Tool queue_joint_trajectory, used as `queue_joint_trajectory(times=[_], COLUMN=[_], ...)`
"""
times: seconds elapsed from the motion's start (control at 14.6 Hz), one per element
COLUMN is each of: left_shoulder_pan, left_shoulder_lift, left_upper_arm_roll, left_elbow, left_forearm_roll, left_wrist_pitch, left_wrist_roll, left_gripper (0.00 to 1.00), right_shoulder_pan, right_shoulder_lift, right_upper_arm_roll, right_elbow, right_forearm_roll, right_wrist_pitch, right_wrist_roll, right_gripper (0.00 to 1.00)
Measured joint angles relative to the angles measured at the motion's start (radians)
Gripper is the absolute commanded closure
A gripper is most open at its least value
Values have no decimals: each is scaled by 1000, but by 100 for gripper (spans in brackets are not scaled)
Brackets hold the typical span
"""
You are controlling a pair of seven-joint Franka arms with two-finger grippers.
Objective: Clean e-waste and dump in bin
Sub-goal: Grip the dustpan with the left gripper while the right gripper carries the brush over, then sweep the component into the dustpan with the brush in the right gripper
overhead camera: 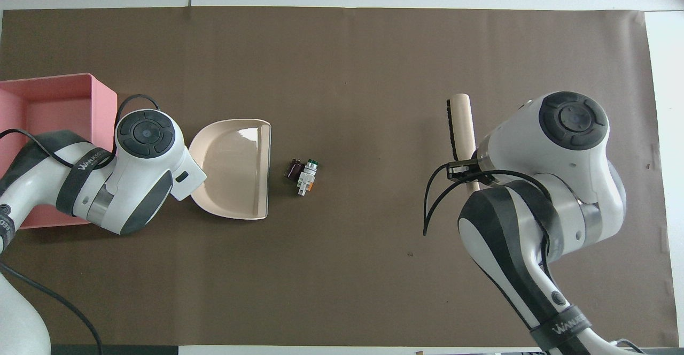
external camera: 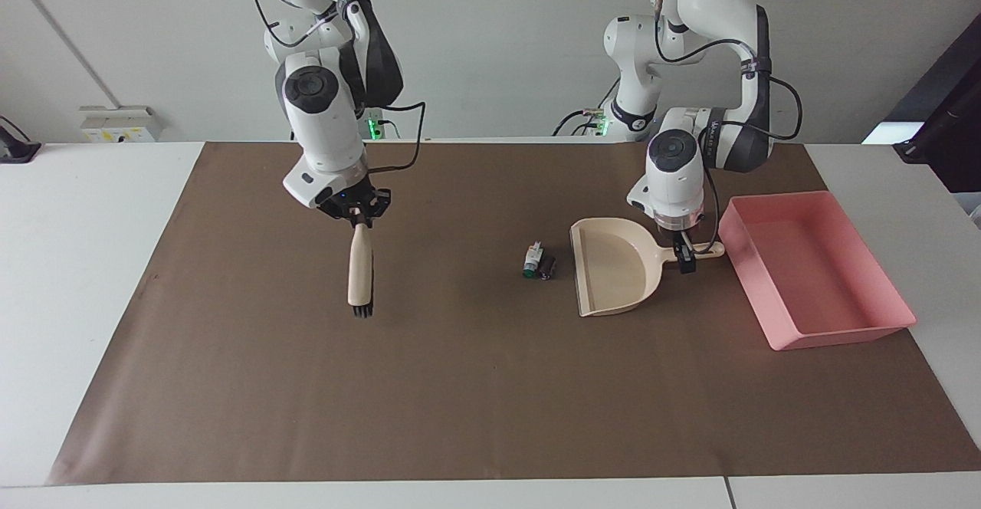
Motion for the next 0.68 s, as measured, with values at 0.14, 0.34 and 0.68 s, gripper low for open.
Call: queue_joint_trajectory(times=[0.14, 0.34, 0.68], left_shoulder_pan=[-3, -5, -5], left_shoulder_lift=[0, -4, -11], left_upper_arm_roll=[0, 0, 1], left_elbow=[1, 11, 102], left_forearm_roll=[0, 1, 8], left_wrist_pitch=[0, -11, -171], left_wrist_roll=[-1, -3, -3], left_gripper=[100, 100, 100], right_shoulder_pan=[64, 165, 311], right_shoulder_lift=[27, 89, 271], right_upper_arm_roll=[1, 2, 3], right_elbow=[4, 20, 146], right_forearm_roll=[7, 32, 34], right_wrist_pitch=[30, 77, 149], right_wrist_roll=[106, 250, 435], right_gripper=[100, 100, 100])
